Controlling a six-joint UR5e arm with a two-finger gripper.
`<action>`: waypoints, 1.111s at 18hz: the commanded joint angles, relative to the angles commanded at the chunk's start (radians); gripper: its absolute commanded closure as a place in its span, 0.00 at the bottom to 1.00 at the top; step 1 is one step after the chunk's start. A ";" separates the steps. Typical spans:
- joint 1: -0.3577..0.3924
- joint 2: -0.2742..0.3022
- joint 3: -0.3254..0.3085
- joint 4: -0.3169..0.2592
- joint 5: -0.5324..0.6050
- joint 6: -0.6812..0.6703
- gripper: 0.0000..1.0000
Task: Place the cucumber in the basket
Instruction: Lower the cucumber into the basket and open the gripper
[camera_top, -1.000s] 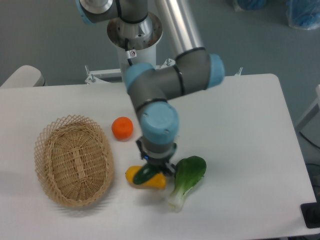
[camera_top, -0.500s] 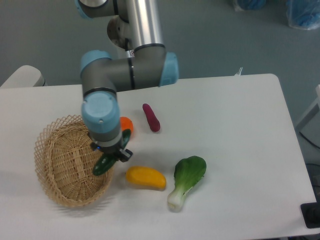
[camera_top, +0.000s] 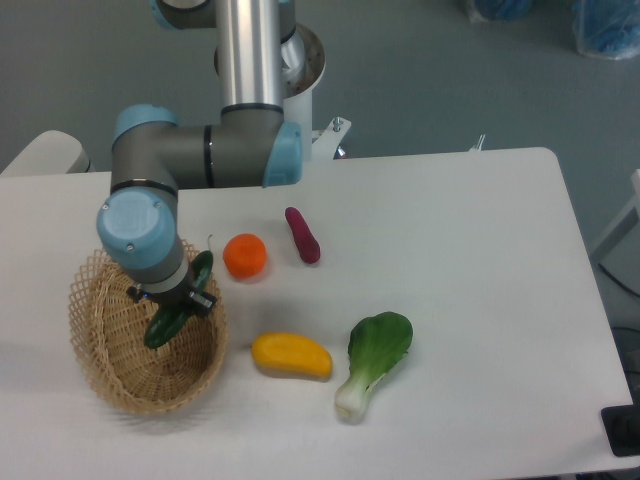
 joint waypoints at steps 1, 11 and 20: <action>0.000 -0.005 0.000 0.003 -0.002 -0.002 0.88; -0.002 -0.011 0.000 0.011 0.001 -0.002 0.00; 0.060 0.006 0.029 0.015 0.008 0.052 0.00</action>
